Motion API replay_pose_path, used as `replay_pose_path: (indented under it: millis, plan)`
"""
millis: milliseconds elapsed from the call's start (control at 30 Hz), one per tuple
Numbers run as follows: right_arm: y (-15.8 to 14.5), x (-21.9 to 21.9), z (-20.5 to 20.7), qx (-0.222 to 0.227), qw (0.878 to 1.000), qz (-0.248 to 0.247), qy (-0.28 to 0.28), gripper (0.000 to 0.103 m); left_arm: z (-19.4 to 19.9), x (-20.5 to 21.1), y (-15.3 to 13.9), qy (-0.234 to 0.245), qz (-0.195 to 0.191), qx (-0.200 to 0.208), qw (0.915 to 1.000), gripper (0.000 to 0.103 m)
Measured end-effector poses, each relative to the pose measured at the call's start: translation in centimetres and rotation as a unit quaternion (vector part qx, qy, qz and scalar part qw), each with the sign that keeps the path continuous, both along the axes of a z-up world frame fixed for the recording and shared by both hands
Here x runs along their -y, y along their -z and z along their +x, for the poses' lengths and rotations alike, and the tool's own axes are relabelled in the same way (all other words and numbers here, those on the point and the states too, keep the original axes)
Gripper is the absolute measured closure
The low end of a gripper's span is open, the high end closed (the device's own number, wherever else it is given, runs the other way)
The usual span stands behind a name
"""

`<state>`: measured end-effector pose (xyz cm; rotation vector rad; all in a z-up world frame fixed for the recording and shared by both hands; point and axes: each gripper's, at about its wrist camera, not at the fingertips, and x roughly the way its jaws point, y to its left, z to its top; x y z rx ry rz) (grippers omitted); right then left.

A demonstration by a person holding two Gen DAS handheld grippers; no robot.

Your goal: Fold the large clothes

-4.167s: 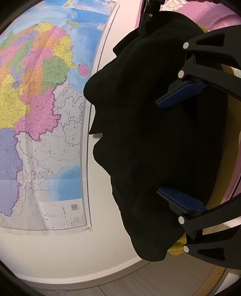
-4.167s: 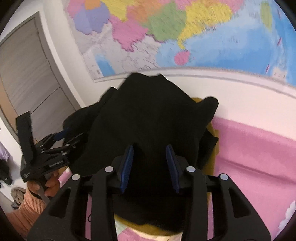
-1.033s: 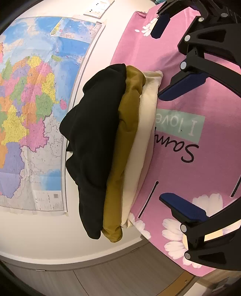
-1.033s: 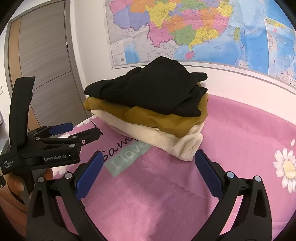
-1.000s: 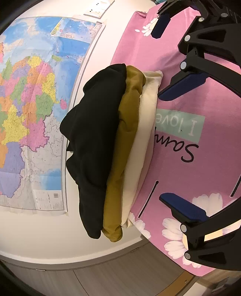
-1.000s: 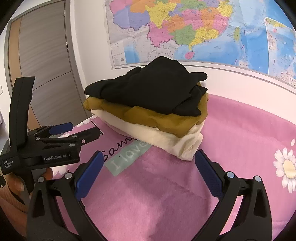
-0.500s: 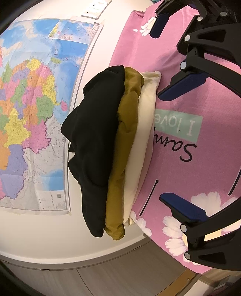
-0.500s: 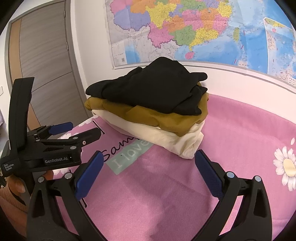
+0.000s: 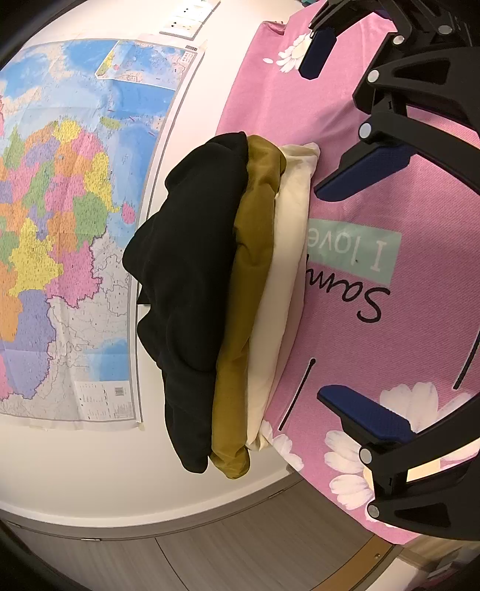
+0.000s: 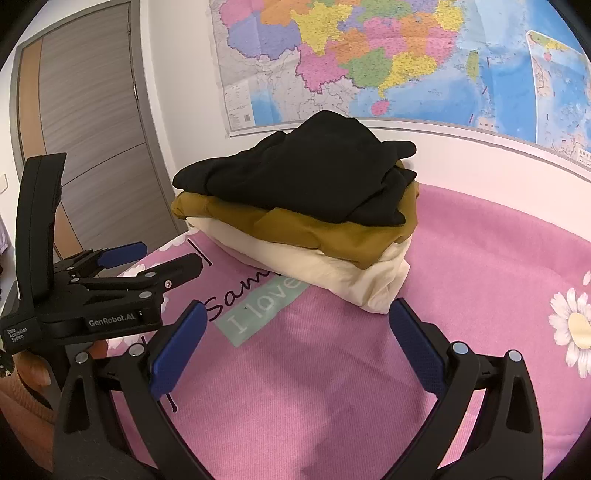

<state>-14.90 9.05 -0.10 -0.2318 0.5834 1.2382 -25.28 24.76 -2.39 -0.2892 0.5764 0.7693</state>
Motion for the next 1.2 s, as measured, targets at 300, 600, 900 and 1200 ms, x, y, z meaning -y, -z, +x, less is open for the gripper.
replay_pose_path:
  millis: [300, 600, 900, 1200]
  plan:
    - [0.07, 0.02, 0.01, -0.002, 1.0, -0.001, -0.001, 0.006, -0.1, 0.0, 0.17, -0.001, -0.001, -0.002, 1.0, 0.007]
    - [0.23, -0.17, -0.03, -0.003, 1.0, -0.002, 0.0, 0.006, -0.09, -0.04, 0.42, 0.0, -0.005, -0.003, 1.0, 0.007]
    - [0.33, -0.26, -0.04, -0.005, 1.0, -0.003, 0.0, 0.006, -0.06, -0.08, 0.47, 0.0, -0.007, -0.004, 1.0, 0.007]
    - [0.61, -0.49, -0.2, -0.008, 1.0, -0.005, 0.002, 0.006, -0.03, -0.07, 0.73, 0.001, -0.011, -0.004, 0.9999, 0.007]
